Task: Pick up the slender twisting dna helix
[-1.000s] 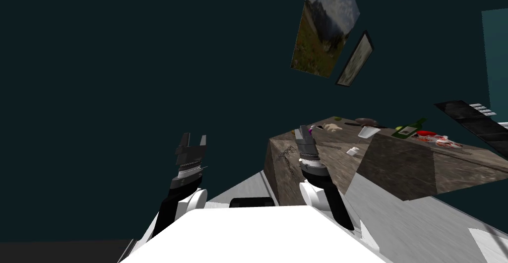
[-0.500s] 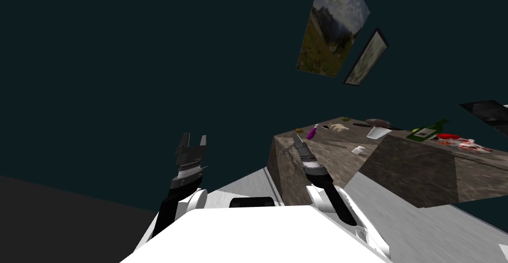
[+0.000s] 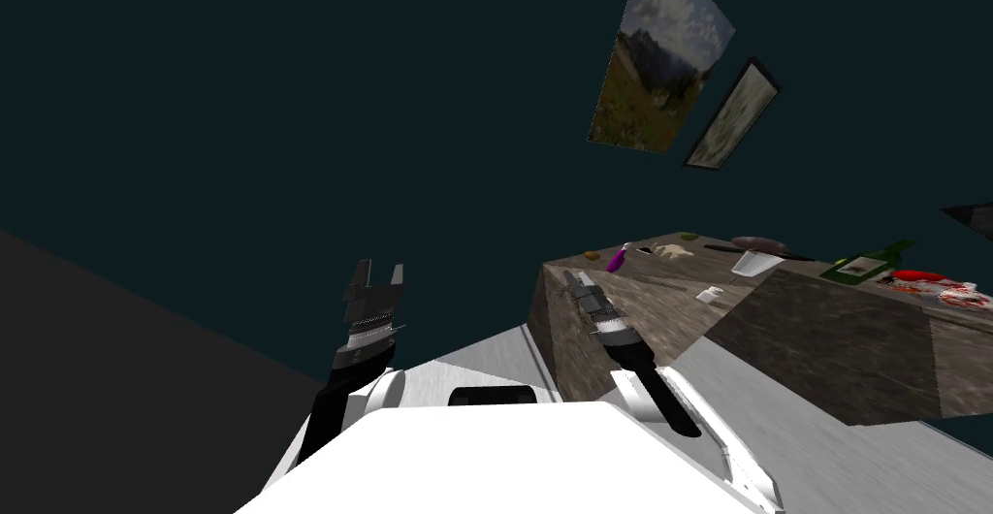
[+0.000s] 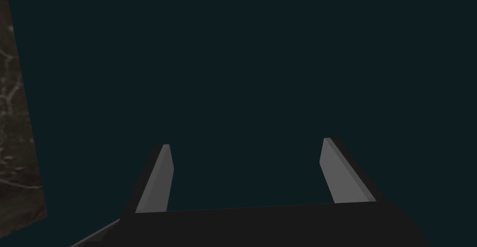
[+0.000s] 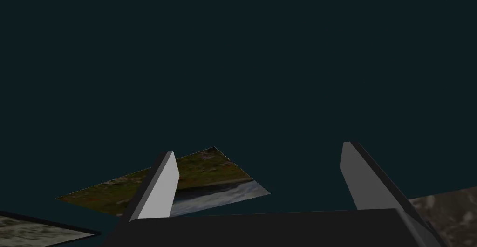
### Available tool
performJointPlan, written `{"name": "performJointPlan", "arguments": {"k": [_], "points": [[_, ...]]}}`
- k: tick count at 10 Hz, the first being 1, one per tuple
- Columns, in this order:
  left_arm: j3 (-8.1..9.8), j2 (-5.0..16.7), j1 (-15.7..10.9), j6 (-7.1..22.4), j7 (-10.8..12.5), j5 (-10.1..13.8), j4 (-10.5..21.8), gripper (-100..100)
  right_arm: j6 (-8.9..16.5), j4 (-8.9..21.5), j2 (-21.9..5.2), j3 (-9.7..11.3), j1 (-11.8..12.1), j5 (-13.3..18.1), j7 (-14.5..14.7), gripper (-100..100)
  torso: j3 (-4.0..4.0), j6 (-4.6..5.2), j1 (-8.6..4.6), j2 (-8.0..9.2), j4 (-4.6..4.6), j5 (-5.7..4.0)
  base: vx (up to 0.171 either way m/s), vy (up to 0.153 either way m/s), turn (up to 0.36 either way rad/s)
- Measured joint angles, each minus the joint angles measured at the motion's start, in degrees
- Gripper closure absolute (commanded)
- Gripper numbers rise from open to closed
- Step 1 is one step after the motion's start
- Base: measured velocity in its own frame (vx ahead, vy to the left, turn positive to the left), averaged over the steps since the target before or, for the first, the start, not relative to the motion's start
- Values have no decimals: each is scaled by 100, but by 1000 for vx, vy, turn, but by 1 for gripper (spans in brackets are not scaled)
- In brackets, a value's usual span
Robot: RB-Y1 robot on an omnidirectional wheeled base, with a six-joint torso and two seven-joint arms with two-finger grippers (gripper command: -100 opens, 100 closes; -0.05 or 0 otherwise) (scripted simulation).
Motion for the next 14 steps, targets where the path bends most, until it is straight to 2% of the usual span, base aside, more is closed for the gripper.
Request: {"name": "performJointPlan", "arguments": {"k": [3,4,6,8,11,14], "points": [[0,0,0,0,0,0,0,0,167,307,-365,-135,0,279,306,-100,-9,-3,-4,-15,-4,-1,-47,58,104],[0,0,0,0,0,0,0,0,218,429,-537,-199,85,440,447,-100,-6,-1,3,-8,-3,0,-47,57,35],[0,0,0,0,0,0,0,0,248,745,-707,-217,55,671,707,-100,-10,-2,0,-17,-4,0,-30,73,118],[0,0,0,0,0,0,0,0,321,1088,-1113,-341,148,982,990,-100,-11,-3,7,-18,-4,2,-31,77,100],[0,0,1,0,0,0,0,0,426,1445,-1375,-335,160,1333,1309,-100,-16,0,-7,-28,-6,-1,-3,49,65],[1,0,1,0,0,0,0,0,538,1824,-1749,-362,252,1729,1614,-100,-21,1,-5,-35,-8,-1,16,54,92]]}}
